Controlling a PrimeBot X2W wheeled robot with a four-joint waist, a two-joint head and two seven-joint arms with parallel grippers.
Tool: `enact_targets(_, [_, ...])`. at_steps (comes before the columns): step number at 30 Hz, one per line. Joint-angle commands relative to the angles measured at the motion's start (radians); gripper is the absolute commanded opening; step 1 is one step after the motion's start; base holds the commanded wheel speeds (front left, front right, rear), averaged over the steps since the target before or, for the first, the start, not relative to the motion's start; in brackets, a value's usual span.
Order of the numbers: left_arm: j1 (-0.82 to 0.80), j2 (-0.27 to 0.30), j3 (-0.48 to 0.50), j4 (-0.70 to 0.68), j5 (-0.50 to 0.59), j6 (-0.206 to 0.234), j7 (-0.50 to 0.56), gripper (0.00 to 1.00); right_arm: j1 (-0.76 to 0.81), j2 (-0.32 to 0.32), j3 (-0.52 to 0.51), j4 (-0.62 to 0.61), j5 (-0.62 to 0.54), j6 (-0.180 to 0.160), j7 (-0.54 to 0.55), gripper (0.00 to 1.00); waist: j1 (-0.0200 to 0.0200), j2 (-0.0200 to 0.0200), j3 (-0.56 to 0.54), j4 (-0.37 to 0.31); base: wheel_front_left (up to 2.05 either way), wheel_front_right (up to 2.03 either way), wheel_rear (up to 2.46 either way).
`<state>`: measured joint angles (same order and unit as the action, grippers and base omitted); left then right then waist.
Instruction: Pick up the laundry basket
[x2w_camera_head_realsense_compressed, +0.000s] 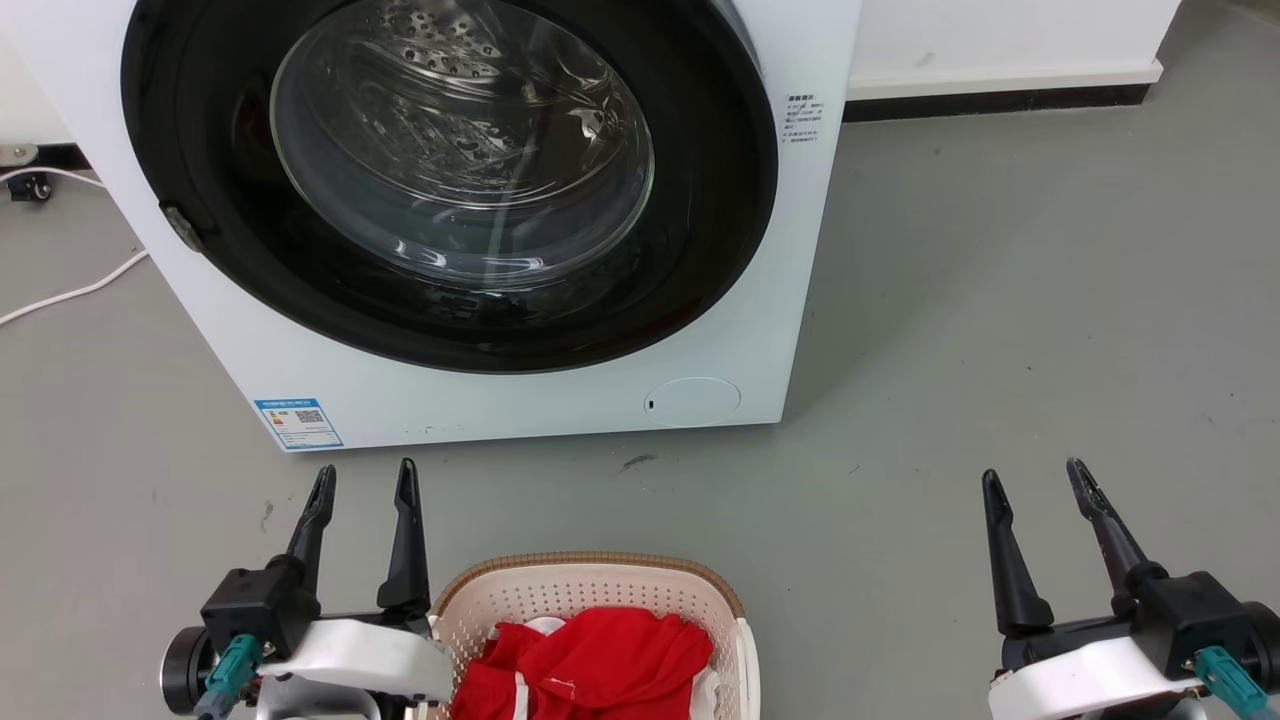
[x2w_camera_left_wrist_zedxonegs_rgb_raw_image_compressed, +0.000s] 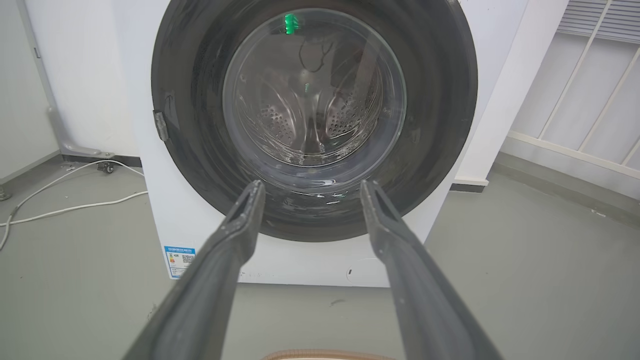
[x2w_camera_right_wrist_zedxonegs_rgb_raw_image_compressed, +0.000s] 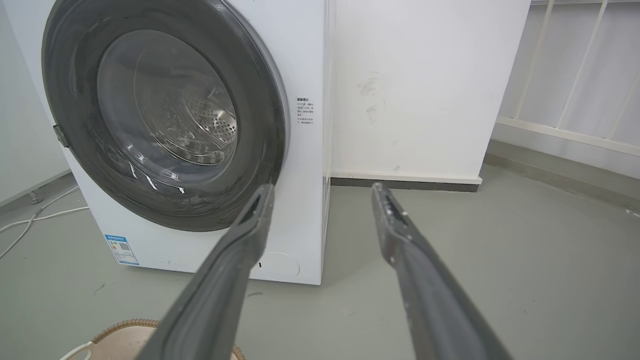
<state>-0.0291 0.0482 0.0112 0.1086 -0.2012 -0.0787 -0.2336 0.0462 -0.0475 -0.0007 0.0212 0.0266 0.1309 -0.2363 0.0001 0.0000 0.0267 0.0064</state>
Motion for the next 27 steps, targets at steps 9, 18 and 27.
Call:
enact_targets(9, [0.013, 0.003, -0.004, 0.000, 0.081, 0.008, -0.025, 1.00, 0.016, -0.005, 0.002, -0.014, -0.042, 0.000, -0.022, 1.00, -0.0001, 0.0000, 0.002, -0.001, 0.00, 0.00, 0.00])
enact_targets(18, [0.022, 0.003, -0.003, 0.004, 0.113, 0.010, -0.034, 1.00, 0.021, -0.005, -0.001, -0.009, -0.045, 0.000, -0.029, 1.00, -0.0001, 0.0000, 0.002, -0.002, 0.00, 0.00, 0.00])
enact_targets(27, [0.027, 0.003, -0.001, 0.011, 0.114, 0.012, -0.034, 1.00, 0.020, -0.005, -0.004, -0.003, -0.023, 0.000, -0.029, 1.00, -0.0001, 0.0000, 0.003, -0.004, 0.00, 0.00, 0.00])
